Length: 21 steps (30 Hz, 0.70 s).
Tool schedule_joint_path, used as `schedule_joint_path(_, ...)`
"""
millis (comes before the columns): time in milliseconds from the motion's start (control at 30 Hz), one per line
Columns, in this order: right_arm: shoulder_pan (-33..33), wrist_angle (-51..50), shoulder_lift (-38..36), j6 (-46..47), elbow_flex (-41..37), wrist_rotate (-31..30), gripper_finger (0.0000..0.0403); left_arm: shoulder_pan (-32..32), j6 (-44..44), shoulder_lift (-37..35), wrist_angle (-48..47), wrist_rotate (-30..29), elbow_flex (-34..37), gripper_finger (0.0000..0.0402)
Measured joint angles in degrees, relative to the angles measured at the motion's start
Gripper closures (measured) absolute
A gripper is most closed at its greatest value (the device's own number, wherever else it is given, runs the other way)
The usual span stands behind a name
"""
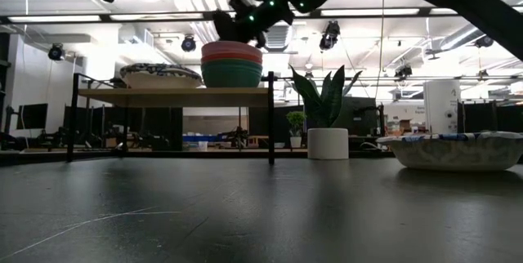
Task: Place and stack bowls onto a shelf
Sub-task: Stack the pink bowl on top of the red bowl on the shelf
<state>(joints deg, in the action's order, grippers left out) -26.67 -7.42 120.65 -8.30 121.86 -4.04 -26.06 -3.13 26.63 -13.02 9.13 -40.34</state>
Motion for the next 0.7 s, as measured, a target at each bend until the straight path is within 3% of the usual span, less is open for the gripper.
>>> schedule_joint_path(167,2.33,2.19,0.28,0.85,0.00,4.74,0.0369,0.00,-0.98,0.00,-0.06,0.00,0.00,0.0342)
schedule_joint_path(700,5.42,1.81,3.29,1.65,-0.24,4.95,0.0370,0.00,-1.88,-0.17,-0.73,0.00,0.00,0.0342)
